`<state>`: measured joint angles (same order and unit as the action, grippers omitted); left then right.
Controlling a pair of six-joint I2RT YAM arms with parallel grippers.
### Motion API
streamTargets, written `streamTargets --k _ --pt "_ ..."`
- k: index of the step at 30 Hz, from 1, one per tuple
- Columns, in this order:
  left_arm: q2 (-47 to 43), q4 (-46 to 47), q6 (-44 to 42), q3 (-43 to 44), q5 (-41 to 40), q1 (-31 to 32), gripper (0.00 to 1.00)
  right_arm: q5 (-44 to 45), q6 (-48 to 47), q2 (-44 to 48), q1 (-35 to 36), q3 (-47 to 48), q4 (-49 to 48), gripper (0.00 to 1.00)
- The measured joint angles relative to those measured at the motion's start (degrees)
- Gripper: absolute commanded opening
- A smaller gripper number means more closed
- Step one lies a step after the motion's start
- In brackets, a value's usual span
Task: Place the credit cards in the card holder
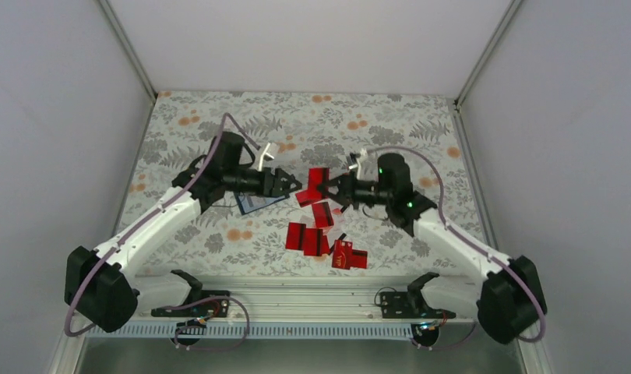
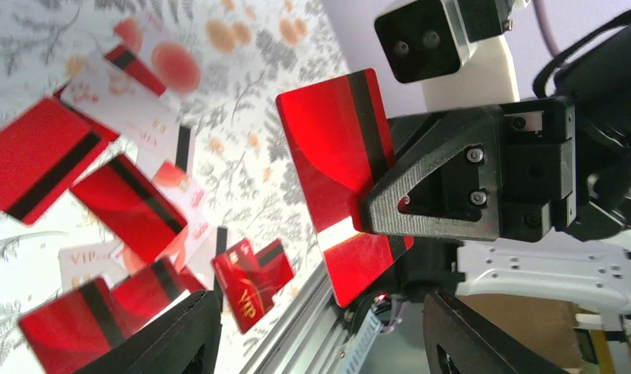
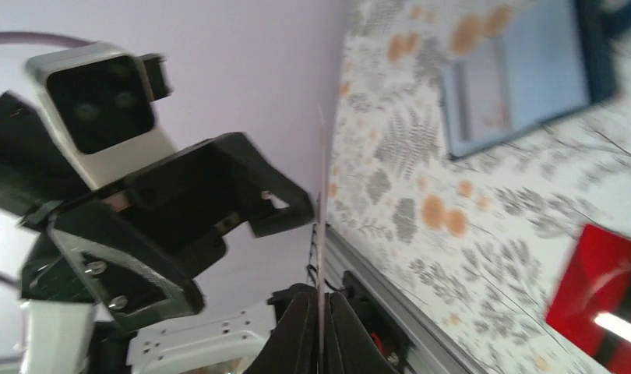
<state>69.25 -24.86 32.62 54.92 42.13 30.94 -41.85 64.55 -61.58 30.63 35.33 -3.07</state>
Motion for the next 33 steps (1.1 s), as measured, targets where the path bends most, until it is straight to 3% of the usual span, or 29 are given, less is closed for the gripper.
streamTargets --k 6,11,16,28,33 --pt "-0.09 5.62 3.8 2.64 8.48 -7.43 0.69 -9.14 -2.29 -11.63 -1.07 15.76 -2.45 0.04" --pt "0.11 10.84 7.74 5.27 12.37 -11.28 0.67 -13.92 -0.87 -16.96 -1.22 23.02 -5.73 0.04" --pt "1.05 15.76 12.04 5.57 13.68 -12.96 0.51 -17.09 0.98 -20.41 -1.36 27.63 -7.37 0.04" --pt "3.32 25.27 19.32 4.59 14.16 -13.16 0.31 -20.57 2.03 -23.74 -1.42 30.71 -8.17 0.04" --pt "4.81 27.5 21.33 3.76 14.34 -13.16 0.04 -21.18 2.01 -25.27 -1.44 31.63 -8.11 0.04"
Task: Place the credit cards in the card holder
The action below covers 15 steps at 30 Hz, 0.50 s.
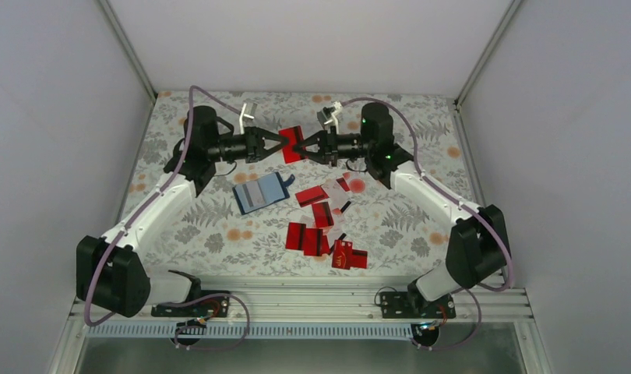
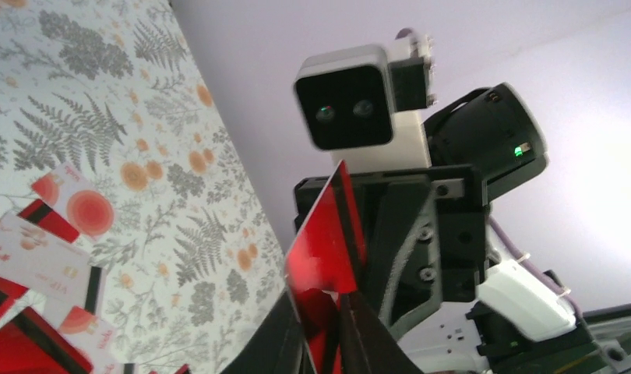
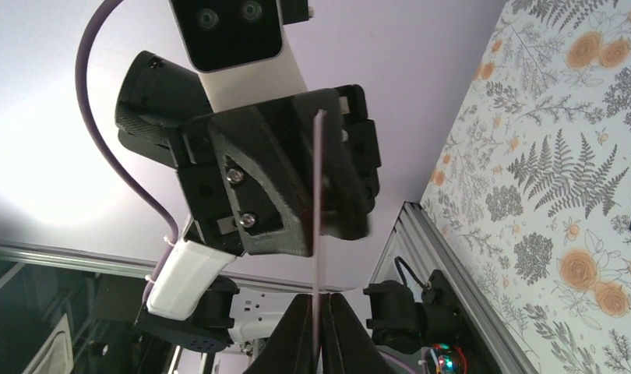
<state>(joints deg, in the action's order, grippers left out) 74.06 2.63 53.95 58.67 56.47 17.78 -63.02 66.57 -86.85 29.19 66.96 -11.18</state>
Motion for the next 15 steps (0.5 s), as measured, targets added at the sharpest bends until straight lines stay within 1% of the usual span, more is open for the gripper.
streamTargets --k 1,4,5,6,8,9,10,12,15 --pt "0.28 0.57 0.35 -0.04 0.22 0.0 0.03 0.04 -0.04 -0.2 -0.04 0.04 0.13 0.04" --pt "0.31 2.16 1.03 -0.07 0.35 0.0 0.02 -0.26 -0.2 -1.18 -0.04 0.17 0.42 0.04" --pt "0.33 2.19 1.16 -0.09 0.37 0.0 0.02 -0.44 -0.35 -1.49 -0.04 0.59 0.59 0.07" --pt "0.37 2.32 1.18 -0.09 0.28 -0.07 0.02 -0.48 -0.74 -1.79 -0.04 1.18 1.27 0.15" --pt "0.28 2.64 1.2 -0.09 -0.11 -0.13 0.02 -0.63 -1.7 -2.49 -0.13 2.78 3.52 0.38" --pt "0.22 2.64 1.18 -0.09 -0.44 -0.09 0.02 -0.68 -3.45 -3.1 -0.17 4.39 5.68 0.47" --pt "0.22 2.54 1.14 -0.09 -0.59 -0.09 0.02 -0.59 -4.5 -3.69 -0.31 5.84 7.48 0.54" --pt "0.11 1.42 0.63 -0.09 -1.46 -0.04 0.02 -0.24 -7.56 -4.39 -0.42 8.31 11.08 0.59" --pt "-0.63 -2.23 -1.2 -0.11 -3.34 -0.33 0.02 0.52 -11.32 -4.5 -1.07 10.25 15.58 0.62"
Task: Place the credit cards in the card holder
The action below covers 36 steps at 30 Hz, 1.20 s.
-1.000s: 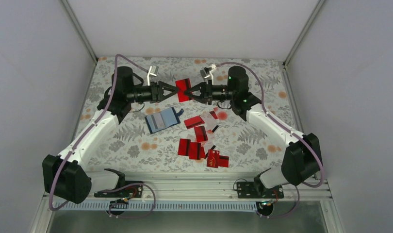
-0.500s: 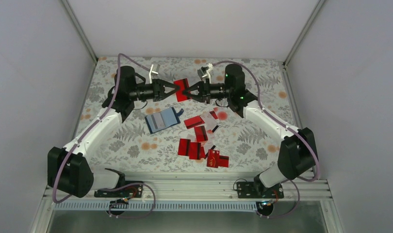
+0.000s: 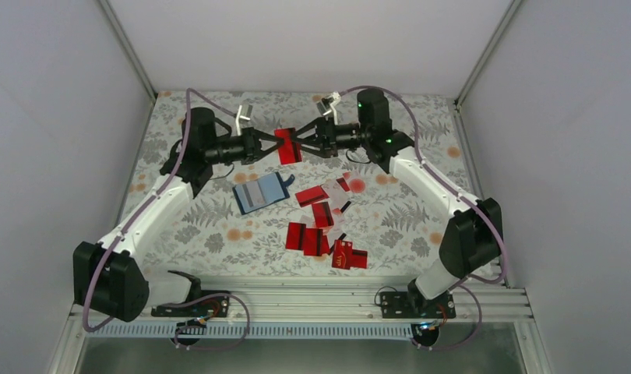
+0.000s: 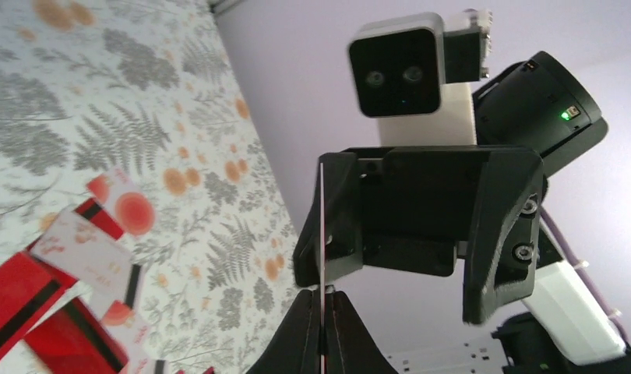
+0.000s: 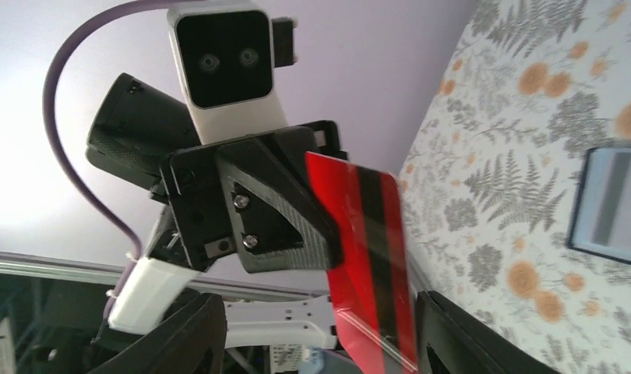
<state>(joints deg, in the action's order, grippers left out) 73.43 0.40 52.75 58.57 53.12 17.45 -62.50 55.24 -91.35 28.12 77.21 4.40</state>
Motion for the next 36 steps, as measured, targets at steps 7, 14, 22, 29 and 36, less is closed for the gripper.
streamTargets --k 7,14,22,29,36 --pt "-4.7 -13.29 -7.69 -0.96 -4.57 -5.2 0.02 3.23 -9.7 -2.01 -1.38 2.91 11.52 0.64" --pt "-5.27 -25.99 -17.55 -1.57 -8.46 -11.58 0.03 6.43 -16.28 -7.04 -1.42 5.55 18.03 0.63" --pt "0.17 -30.14 -25.51 -5.46 -11.41 -13.77 0.02 9.46 -21.03 -13.9 -1.11 8.02 21.86 0.62" --pt "10.64 -29.9 -29.66 -7.78 -12.57 -13.88 0.02 10.8 -24.15 -21.62 0.22 13.33 24.68 0.58" --pt "19.21 -30.21 -35.32 -7.72 -12.44 -13.88 0.02 10.91 -26.88 -30.42 2.47 20.92 27.82 0.53"
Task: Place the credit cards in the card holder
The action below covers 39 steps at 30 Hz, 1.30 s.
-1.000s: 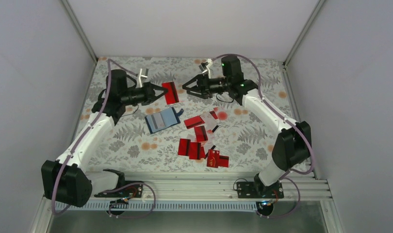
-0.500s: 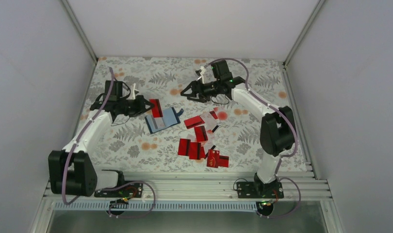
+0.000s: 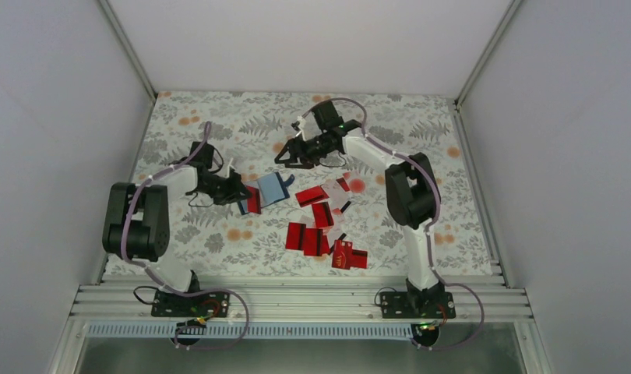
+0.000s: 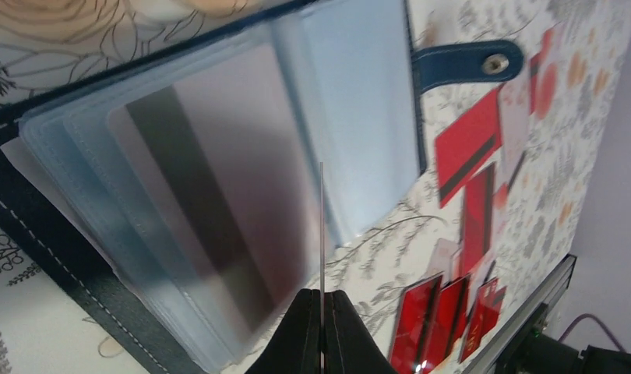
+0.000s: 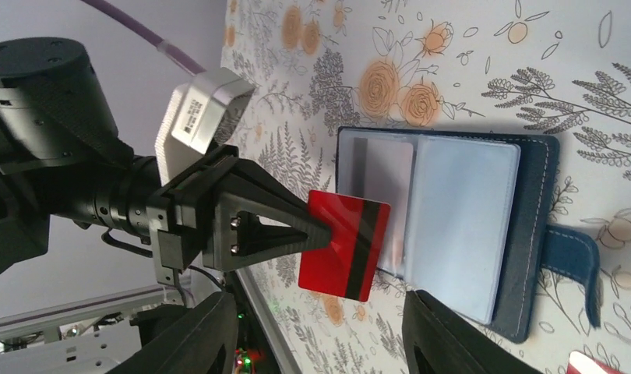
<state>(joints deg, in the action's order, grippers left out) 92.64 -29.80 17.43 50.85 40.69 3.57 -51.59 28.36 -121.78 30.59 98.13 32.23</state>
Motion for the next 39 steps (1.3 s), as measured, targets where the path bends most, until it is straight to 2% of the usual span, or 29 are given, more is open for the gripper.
streamTargets --k 12,23,39 --pt "8.52 -0.7 -3.41 4.55 2.82 0.0 0.02 -0.9 -2.12 -7.28 1.03 7.5 2.58 0.45" --pt "11.15 -0.7 -3.32 5.79 4.59 0.0 0.02 -1.79 -2.95 -10.43 1.18 7.87 3.21 0.42" --pt "9.92 -1.55 0.24 5.7 5.07 -0.52 0.02 -2.21 -3.61 -15.47 1.55 7.87 3.23 0.38"
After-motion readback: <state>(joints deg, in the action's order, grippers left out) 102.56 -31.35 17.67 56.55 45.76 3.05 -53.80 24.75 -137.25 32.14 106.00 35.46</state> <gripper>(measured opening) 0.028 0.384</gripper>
